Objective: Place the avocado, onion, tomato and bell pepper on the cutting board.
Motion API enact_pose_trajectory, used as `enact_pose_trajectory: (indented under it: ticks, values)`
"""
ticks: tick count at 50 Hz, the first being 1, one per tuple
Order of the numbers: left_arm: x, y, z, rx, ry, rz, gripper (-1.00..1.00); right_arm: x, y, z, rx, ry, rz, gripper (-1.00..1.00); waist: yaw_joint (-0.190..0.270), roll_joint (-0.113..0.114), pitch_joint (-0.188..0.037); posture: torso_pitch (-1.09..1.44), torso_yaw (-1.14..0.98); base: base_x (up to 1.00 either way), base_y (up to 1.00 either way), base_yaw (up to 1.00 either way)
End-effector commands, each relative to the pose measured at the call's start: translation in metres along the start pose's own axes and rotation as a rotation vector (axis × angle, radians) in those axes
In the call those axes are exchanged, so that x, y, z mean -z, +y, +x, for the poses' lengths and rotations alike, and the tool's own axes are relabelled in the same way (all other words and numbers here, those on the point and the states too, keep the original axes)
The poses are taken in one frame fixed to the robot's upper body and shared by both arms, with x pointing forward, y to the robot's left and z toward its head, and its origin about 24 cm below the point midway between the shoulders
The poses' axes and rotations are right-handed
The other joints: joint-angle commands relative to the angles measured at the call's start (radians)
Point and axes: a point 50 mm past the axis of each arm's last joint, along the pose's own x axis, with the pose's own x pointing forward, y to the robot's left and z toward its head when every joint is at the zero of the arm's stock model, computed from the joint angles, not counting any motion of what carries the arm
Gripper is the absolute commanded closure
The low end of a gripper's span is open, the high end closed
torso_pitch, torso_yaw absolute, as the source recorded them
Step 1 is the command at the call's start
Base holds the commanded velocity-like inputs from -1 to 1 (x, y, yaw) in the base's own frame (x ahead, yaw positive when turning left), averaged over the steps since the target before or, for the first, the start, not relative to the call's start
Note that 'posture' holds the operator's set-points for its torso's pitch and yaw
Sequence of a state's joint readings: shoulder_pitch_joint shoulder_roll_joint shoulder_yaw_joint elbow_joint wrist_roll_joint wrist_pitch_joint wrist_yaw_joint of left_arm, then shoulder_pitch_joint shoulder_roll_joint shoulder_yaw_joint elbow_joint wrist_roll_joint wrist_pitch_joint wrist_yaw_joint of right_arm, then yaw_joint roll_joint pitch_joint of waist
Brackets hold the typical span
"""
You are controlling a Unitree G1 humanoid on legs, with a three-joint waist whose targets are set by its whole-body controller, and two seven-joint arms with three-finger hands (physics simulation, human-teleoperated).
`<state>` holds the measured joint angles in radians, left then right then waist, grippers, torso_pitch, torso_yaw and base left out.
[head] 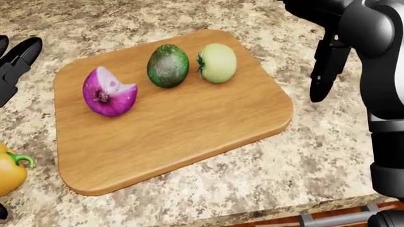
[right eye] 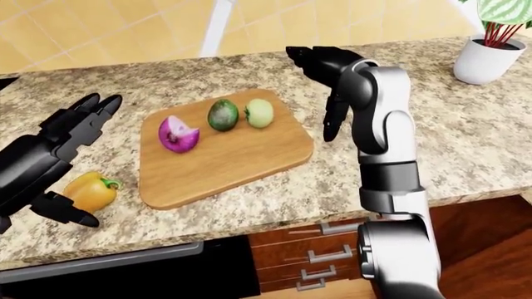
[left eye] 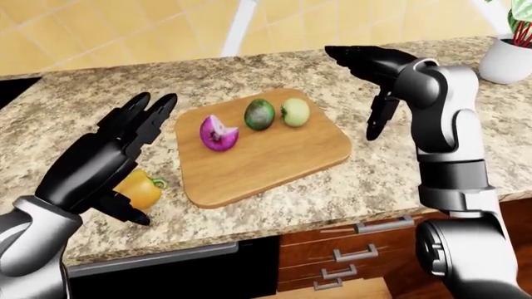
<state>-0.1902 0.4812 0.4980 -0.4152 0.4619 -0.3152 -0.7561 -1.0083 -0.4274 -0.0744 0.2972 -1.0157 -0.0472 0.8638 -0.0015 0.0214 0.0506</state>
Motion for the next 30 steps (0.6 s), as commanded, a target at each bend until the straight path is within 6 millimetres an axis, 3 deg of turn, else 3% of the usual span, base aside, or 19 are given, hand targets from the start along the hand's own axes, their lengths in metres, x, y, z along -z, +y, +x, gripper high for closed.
enact_pose_trajectory:
  ticks: [1,12,28,29,30]
  values:
    - [-0.002,0.006,-0.003,-0.039,-0.019,0.040,-1.00,-0.003,-0.020,-0.009,0.095,-0.010,-0.018,-1.00,0.000,0.001,-0.026,0.00,0.00,0.00,0.00,0.00]
    - [0.010,0.006,-0.005,-0.040,0.027,0.043,-1.00,-0.005,-0.024,-0.010,0.097,-0.012,-0.020,-1.00,0.000,0.003,-0.025,0.00,0.00,0.00,0.00,0.00]
    - [0.021,-0.023,0.000,0.025,0.052,0.033,-1.00,-0.004,-0.021,-0.009,0.094,-0.011,-0.020,-1.00,-0.001,0.014,-0.027,0.00,0.00,0.00,0.00,0.00]
    - [0.021,-0.026,-0.002,0.029,0.044,0.035,-0.62,-0.004,-0.020,-0.008,0.092,-0.011,-0.019,-1.00,-0.001,0.015,-0.028,0.00,0.00,0.00,0.00,0.00]
    - [0.019,-0.024,-0.003,0.031,0.033,0.023,1.00,-0.004,-0.020,-0.008,0.092,-0.011,-0.019,-1.00,-0.001,0.017,-0.028,0.00,0.00,0.00,0.00,0.00]
